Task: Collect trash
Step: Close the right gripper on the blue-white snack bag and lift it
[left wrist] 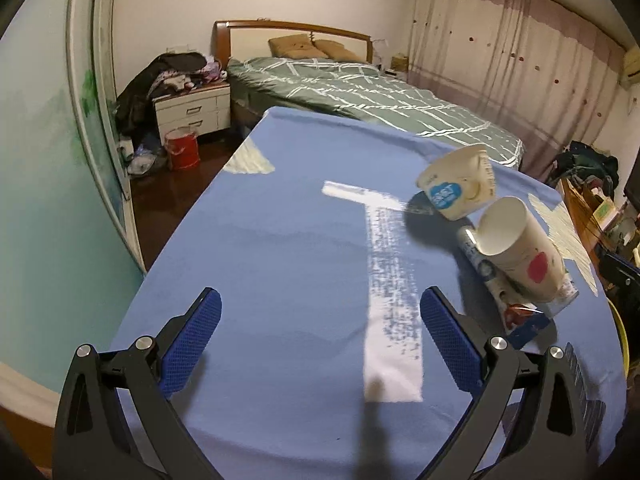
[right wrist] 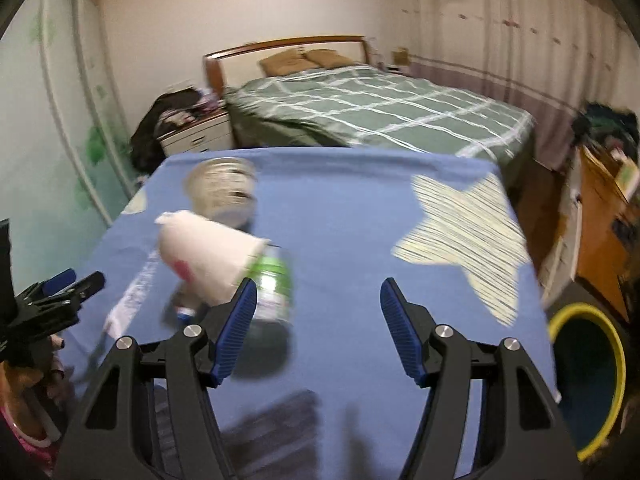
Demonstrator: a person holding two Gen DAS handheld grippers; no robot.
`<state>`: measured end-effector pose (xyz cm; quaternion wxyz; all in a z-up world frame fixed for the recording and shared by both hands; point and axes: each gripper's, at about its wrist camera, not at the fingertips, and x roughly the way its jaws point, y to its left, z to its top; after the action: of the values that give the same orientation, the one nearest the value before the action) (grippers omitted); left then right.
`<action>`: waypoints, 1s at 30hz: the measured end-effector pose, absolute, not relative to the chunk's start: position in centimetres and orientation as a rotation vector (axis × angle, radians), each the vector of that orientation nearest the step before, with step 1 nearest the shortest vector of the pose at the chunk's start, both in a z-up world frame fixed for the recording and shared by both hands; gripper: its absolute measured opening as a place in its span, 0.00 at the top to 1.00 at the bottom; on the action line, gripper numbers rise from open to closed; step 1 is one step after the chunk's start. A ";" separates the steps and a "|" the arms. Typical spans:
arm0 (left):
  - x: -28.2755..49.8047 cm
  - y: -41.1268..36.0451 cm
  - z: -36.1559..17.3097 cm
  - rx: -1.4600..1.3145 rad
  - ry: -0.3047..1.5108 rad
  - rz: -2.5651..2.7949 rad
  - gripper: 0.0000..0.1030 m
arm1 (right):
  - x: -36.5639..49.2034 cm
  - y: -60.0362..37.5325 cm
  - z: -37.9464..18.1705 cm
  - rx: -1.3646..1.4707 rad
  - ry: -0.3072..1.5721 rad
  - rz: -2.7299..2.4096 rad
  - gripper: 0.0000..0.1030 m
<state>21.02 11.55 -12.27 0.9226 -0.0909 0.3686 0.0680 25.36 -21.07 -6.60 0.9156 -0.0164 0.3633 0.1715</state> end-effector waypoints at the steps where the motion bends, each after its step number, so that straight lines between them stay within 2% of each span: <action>1: 21.3 11.0 -12.2 -0.185 0.759 0.142 0.05 | 25.4 -20.5 -6.6 -0.042 0.749 0.363 0.41; 12: 20.6 12.9 -12.7 -0.242 0.799 0.167 0.05 | 23.8 -13.3 -7.2 -0.113 0.794 0.490 0.41; 19: 20.4 12.7 -12.8 -0.246 0.796 0.160 0.05 | 24.4 -11.8 -9.9 -0.074 0.916 0.489 0.50; 25: 20.5 12.7 -12.9 -0.255 0.798 0.151 0.05 | 26.3 -10.8 -11.5 -0.048 0.974 0.457 0.51; 27: 20.5 12.6 -12.9 -0.252 0.795 0.153 0.05 | 26.8 -10.6 -11.7 -0.047 0.971 0.440 0.55; 30: 20.5 12.4 -12.7 -0.239 0.787 0.156 0.05 | 27.1 -10.7 -12.2 -0.025 0.974 0.443 0.71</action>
<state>20.48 12.40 -12.74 0.9136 -0.1161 0.3823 0.0755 27.12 -10.66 -12.18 0.8602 -0.0119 0.4641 0.2111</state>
